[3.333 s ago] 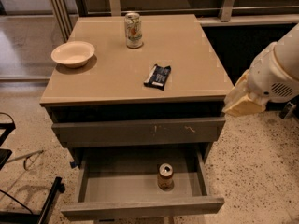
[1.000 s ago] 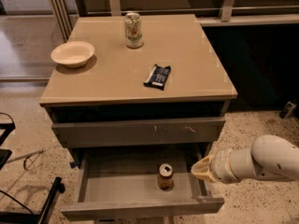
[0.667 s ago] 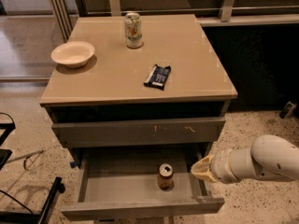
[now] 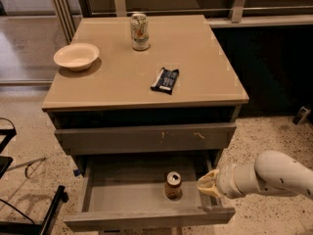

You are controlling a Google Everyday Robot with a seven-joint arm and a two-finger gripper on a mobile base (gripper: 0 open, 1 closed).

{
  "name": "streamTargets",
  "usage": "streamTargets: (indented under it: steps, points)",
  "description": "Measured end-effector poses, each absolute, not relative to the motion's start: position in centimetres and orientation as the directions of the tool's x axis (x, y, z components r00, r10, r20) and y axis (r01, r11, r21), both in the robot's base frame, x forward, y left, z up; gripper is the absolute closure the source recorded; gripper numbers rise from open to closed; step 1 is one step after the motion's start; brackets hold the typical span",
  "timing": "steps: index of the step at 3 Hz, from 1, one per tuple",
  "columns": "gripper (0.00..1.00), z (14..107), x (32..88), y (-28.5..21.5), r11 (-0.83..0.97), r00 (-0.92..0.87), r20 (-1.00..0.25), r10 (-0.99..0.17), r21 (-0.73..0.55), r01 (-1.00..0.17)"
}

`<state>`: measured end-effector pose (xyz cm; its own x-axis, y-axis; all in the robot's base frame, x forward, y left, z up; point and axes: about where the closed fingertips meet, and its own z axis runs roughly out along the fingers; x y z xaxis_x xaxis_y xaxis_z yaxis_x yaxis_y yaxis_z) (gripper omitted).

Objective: Pick orange can from middle drawer and place on counter

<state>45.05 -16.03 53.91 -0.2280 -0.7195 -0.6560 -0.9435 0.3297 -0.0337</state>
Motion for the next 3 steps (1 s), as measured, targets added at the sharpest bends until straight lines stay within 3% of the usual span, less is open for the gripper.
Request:
streamTargets:
  steps: [2,3]
  points:
    - [0.27,51.2,45.3,-13.3,0.293,-0.188,-0.692,-0.697,-0.036,-0.956]
    - [0.09,50.5,45.6,-12.4,0.288,-0.176,-0.708,-0.684,-0.041,-0.957]
